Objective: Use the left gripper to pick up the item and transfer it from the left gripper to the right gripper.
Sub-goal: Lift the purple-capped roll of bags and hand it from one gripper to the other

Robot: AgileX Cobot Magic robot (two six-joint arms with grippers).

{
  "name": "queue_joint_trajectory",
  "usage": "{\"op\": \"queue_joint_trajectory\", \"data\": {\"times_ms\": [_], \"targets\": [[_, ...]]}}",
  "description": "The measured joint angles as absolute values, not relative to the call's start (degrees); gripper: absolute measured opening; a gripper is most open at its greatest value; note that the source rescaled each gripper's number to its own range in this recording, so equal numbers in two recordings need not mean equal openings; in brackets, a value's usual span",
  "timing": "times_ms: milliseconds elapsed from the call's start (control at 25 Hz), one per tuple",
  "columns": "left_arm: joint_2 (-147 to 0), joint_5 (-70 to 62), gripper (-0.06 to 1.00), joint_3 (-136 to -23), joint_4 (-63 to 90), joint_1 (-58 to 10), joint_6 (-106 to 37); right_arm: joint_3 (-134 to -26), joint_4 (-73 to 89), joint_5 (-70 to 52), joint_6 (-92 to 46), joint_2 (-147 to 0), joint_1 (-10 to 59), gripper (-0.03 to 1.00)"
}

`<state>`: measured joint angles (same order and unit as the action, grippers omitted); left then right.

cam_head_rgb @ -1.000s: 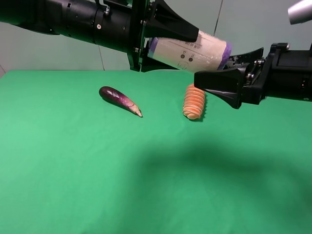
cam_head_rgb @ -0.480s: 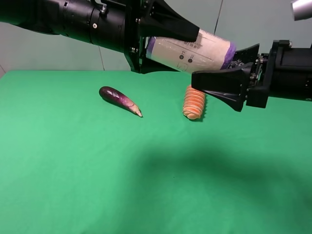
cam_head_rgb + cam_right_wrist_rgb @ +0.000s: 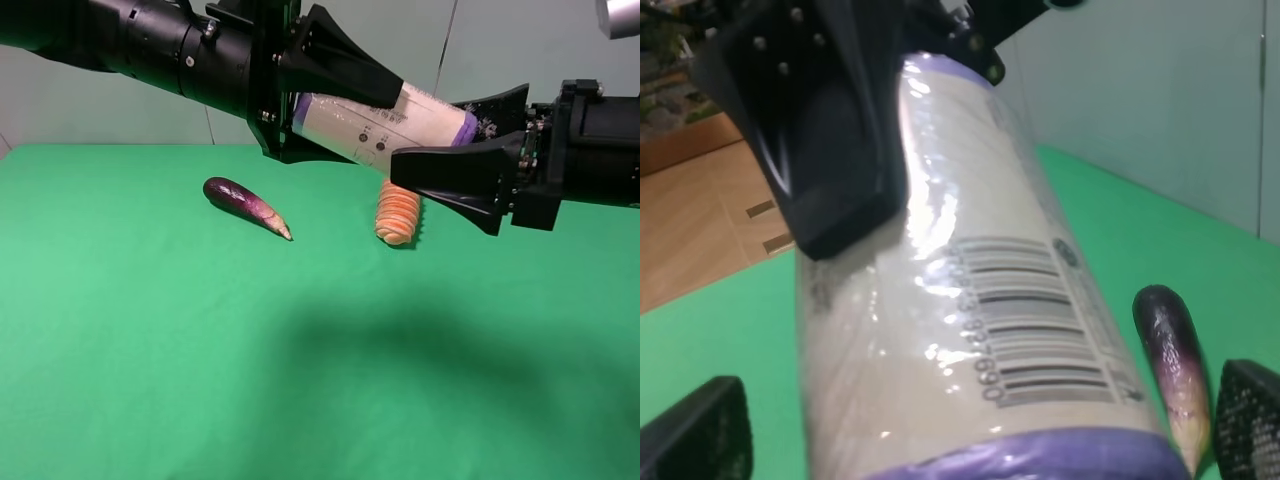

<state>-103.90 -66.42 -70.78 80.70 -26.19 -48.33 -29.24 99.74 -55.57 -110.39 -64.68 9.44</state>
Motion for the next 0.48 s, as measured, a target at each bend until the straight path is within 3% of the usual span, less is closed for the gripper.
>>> {"op": "queue_joint_trajectory", "data": {"times_ms": [480], "targets": [[-103.9,-66.5,0.00,-70.8,80.5,-26.2,-48.3,-29.2,99.7,-57.5,-111.9,-64.7,9.4,1.00]]}}
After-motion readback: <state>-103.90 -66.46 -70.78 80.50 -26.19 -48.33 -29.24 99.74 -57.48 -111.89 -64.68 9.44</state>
